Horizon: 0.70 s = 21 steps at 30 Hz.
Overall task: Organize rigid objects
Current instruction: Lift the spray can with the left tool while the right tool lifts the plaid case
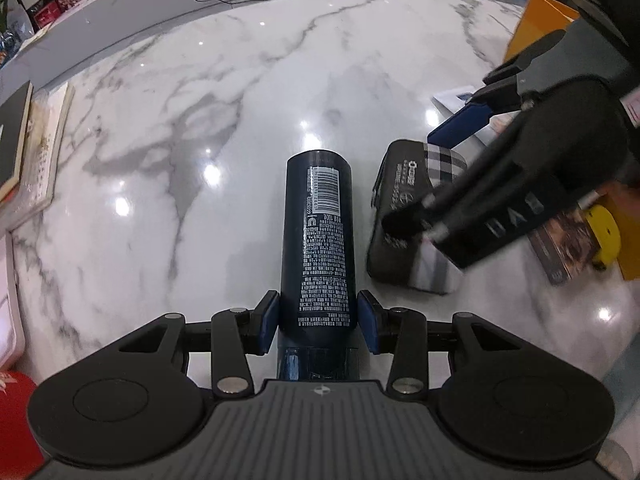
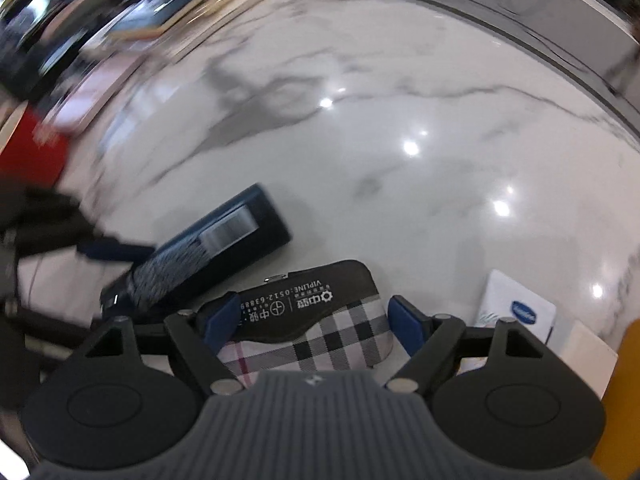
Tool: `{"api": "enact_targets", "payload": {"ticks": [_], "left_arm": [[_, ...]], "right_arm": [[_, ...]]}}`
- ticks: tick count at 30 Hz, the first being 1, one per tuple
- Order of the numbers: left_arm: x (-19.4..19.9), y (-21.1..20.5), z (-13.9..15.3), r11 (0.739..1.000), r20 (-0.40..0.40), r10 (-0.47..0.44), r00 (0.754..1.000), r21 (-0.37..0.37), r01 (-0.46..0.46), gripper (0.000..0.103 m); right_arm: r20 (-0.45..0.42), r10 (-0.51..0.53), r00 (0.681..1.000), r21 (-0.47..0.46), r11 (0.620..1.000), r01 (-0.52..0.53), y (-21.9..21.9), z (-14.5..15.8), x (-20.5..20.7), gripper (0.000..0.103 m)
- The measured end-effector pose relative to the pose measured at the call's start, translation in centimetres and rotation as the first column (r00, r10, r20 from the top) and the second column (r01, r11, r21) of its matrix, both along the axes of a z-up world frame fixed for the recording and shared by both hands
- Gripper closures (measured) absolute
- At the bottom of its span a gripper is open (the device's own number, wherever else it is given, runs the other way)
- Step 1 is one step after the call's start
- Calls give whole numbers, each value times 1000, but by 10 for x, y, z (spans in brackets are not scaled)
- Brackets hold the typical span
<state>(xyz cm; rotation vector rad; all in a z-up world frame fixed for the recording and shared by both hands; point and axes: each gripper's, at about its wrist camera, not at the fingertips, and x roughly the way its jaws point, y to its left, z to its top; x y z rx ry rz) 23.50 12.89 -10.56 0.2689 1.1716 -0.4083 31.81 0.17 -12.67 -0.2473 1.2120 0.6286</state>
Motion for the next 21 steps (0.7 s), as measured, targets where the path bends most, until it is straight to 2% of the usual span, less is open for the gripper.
{"api": "enact_targets", "payload": {"ticks": [5,10,12,15,18,21], "left_arm": [[-20,-1,0,999,-45,-23,999,-34,21,56],[-40,-8,-2,997,-72,-61,996,-59,57,55],[-43,-7,-3,996,-75,-53,996,-75,48,55],[-43,-2,-5,995,-88,-20,996,-98,11,55],[-43,-3,-6,996,-85,11,996,-93,-19,55],[-47,-8,-5,996,-76,-19,997,-90,12,55]], "right_arm": [[1,158,987,-35,987,-158,5,4,-29,24],[19,214,977,-83,974,-212,5,13,-50,25],[50,159,986,-98,983,-153,2,18,-55,24],[42,-1,999,-90,996,5,-7,20,-60,23],[16,-167,986,-33,985,167,-23,21,-69,28],[-44,-260,965,69,963,262,-35,23,-83,29]]}}
